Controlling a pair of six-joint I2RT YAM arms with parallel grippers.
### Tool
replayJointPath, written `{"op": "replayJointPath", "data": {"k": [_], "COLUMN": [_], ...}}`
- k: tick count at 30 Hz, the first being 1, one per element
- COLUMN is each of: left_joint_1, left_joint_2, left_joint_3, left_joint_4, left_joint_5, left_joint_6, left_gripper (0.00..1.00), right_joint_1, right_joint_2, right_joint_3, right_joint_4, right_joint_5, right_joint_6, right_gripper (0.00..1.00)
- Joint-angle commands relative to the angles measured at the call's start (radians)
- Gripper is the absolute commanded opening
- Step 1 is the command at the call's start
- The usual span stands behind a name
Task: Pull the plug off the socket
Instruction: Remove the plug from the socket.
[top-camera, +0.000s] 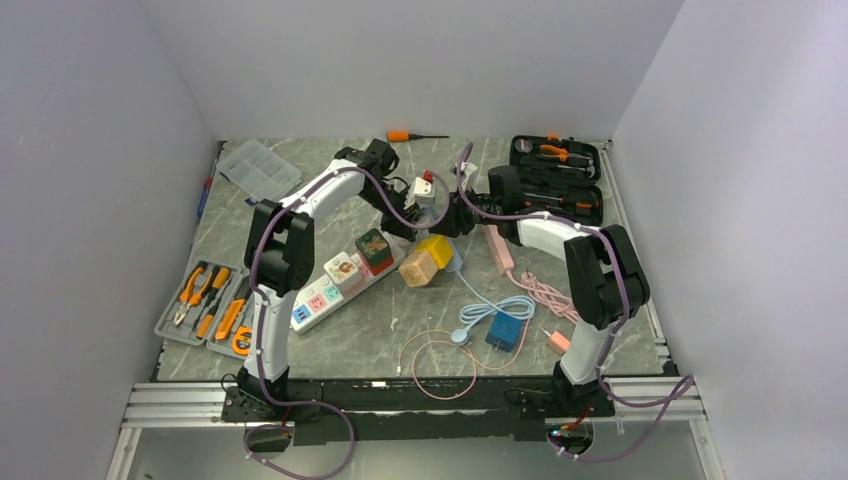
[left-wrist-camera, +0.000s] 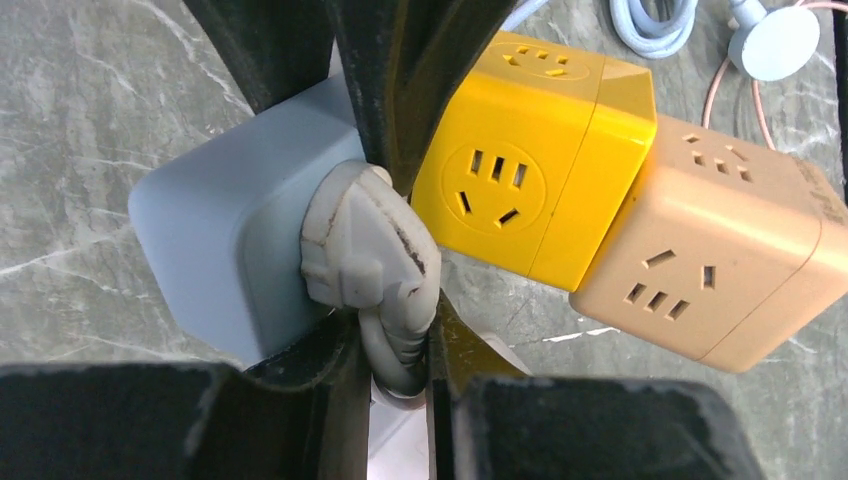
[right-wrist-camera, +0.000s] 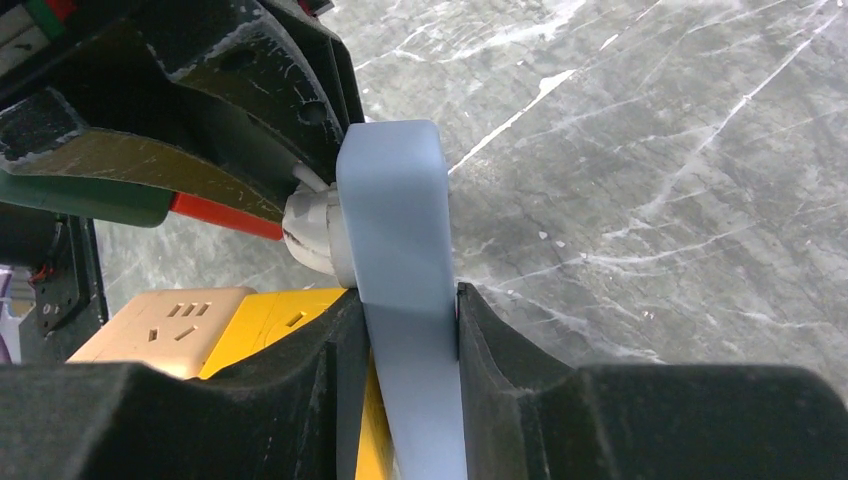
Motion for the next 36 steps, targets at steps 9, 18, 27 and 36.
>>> {"op": "replayJointPath", "data": {"k": [9,18,27,36], "left_joint_1": [-0.028,-0.009,0.11,0.127], "left_joint_2": [-0.092,-0.101,0.002,0.118], "left_joint_3": [0.119,0.038,0.105,0.223], "left_joint_4": [-0.391,-0.198,-0.133,-0.008], "left_joint_5": [0.344,0.275,0.158,0.02], "left_joint_6": [0.329,0.179,0.136,-0.032], "left_gripper": [0.0,0.0,0.0,0.0], "right_joint_1": [-0.032,-0.045,-0.056,-0.062], "right_joint_2": [-0.01,-0.034,-0.046,-0.081], "right_joint_3": [-0.054,-0.081,-0.11,-0.12], "right_joint_4": [0.066,0.135,0.176,0.191], "right_joint_5": [0.49,0.354,0.214,0.154], "right_joint_6": [-0.008,0.029,0.058,0.103], "right_gripper": [0.0,0.0,0.0,0.0]}}
